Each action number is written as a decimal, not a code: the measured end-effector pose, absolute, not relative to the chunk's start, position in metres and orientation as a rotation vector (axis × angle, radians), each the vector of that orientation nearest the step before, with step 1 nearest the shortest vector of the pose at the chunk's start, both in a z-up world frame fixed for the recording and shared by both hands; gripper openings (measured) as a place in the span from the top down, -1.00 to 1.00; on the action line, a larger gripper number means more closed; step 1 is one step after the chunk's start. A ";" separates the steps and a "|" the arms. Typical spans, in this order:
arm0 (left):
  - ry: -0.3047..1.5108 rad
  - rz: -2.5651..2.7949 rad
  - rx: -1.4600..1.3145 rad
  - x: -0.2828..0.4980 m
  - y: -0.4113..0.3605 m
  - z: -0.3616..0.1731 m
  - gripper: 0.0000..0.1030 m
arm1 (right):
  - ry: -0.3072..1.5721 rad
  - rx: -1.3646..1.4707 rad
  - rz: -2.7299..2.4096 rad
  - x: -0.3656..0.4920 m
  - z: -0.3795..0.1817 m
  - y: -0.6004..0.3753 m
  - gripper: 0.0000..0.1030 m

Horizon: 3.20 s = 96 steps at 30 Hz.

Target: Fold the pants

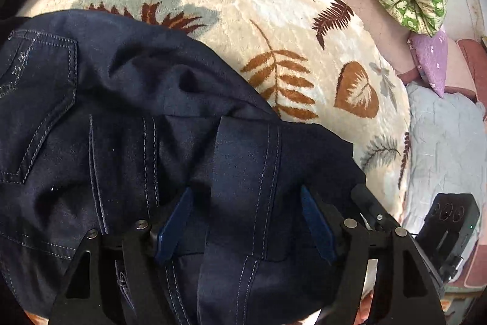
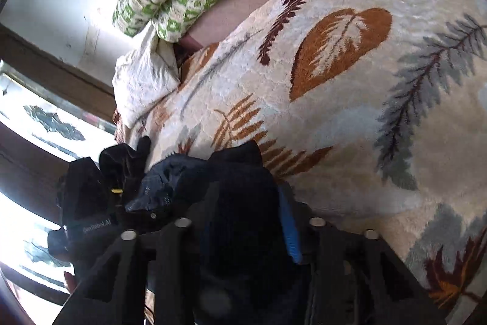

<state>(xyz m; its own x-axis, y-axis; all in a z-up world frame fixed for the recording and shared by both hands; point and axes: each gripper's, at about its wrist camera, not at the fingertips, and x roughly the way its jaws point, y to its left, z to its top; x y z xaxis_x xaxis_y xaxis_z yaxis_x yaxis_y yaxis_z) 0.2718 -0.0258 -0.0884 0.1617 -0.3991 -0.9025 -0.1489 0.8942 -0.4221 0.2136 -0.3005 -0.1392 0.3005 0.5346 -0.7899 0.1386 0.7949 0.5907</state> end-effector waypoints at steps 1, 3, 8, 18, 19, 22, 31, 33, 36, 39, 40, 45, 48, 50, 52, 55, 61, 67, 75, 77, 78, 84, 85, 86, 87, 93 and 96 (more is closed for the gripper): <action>1.399 -0.167 -0.419 0.274 -0.033 -0.087 0.21 | 1.281 0.610 0.291 0.218 -0.143 -0.297 0.90; 1.389 -0.150 -0.361 0.283 -0.044 -0.083 0.38 | 1.265 0.588 0.297 0.222 -0.139 -0.299 0.91; 1.371 -0.053 -0.217 0.288 -0.070 -0.100 0.36 | 1.243 0.476 0.204 0.233 -0.151 -0.304 0.96; 1.315 -0.097 -0.262 0.244 -0.018 -0.054 0.24 | 1.181 0.604 0.126 0.194 -0.118 -0.332 0.68; 1.312 -0.092 -0.281 0.239 0.004 -0.046 0.03 | 1.161 0.575 0.156 0.189 -0.104 -0.324 0.60; 1.279 -0.053 -0.337 0.220 0.073 -0.025 -0.36 | 1.121 0.449 0.274 0.170 -0.068 -0.275 0.08; 1.362 -0.009 -0.571 0.211 0.261 -0.033 -0.62 | 1.045 -0.104 0.656 0.092 -0.050 -0.017 -0.34; 1.411 -0.032 -0.592 0.219 0.275 -0.050 -0.62 | 1.020 -0.240 0.693 0.078 -0.059 0.028 -0.35; 1.466 -0.093 -0.591 0.231 0.283 -0.074 -0.62 | 0.961 -0.425 0.703 0.060 -0.074 0.080 -0.44; 1.482 -0.137 -0.616 0.249 0.287 -0.094 -0.62 | 0.900 -0.574 0.680 0.050 -0.088 0.114 -0.49; 1.479 -0.147 -0.632 0.258 0.291 -0.104 -0.62 | 0.884 -0.618 0.665 0.049 -0.094 0.123 -0.50; 1.512 -0.185 -0.632 0.292 0.294 -0.131 -0.67 | 0.858 -0.738 0.626 0.053 -0.119 0.151 -0.53; 1.522 -0.209 -0.618 0.310 0.294 -0.137 -0.78 | 0.849 -0.757 0.612 0.059 -0.130 0.158 -0.53; 1.528 -0.201 -0.616 0.321 0.295 -0.138 -0.78 | 0.828 -0.752 0.604 0.061 -0.131 0.162 -0.53; 1.539 -0.219 -0.609 0.333 0.289 -0.138 -0.88 | 0.817 -0.756 0.598 0.064 -0.131 0.166 -0.53; 1.575 -0.258 -0.533 0.347 0.277 -0.143 -0.94 | 0.808 -0.735 0.594 0.070 -0.132 0.168 -0.49; 1.540 -0.418 -0.605 0.337 0.264 -0.122 0.55 | 0.895 -0.483 0.601 0.098 -0.119 0.144 0.35; 1.394 -0.502 -0.800 0.322 0.264 -0.087 0.56 | 0.947 -0.190 0.586 0.114 -0.085 0.101 0.51; 1.335 -0.617 -0.706 0.308 0.154 -0.029 0.60 | 0.956 0.214 0.481 0.117 -0.043 -0.008 0.52; 1.360 -0.665 -0.677 0.301 0.098 -0.030 0.60 | 0.966 0.347 0.431 0.116 -0.042 -0.051 0.52; 1.386 -0.690 -0.646 0.300 0.065 -0.035 0.60 | 0.970 0.408 0.401 0.115 -0.044 -0.073 0.52; 1.609 -0.711 -0.439 0.290 -0.123 -0.110 0.60 | 0.999 0.744 0.185 0.090 -0.084 -0.202 0.54; 1.643 -0.696 -0.420 0.289 -0.142 -0.122 0.60 | 1.019 0.816 0.154 0.084 -0.096 -0.221 0.54; 1.676 -0.683 -0.402 0.289 -0.159 -0.134 0.60 | 1.036 0.885 0.126 0.077 -0.108 -0.239 0.54; 1.700 -0.668 -0.393 0.290 -0.173 -0.143 0.60 | 1.044 0.936 0.102 0.071 -0.117 -0.254 0.52; 1.715 -0.631 -0.364 0.291 -0.198 -0.136 0.57 | 1.043 1.099 0.105 0.050 -0.135 -0.301 0.34; 1.592 -0.692 -0.437 0.286 -0.173 -0.089 0.24 | 1.019 1.071 0.121 0.042 -0.121 -0.314 0.14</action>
<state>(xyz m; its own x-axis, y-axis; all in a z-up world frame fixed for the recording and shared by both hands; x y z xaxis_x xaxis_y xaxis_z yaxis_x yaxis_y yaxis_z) 0.2858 -0.1725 -0.0891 -0.1452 -0.6415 -0.7533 0.1132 0.7456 -0.6568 0.0423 -0.3137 -0.1210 0.5630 0.5337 -0.6311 0.3718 0.5185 0.7701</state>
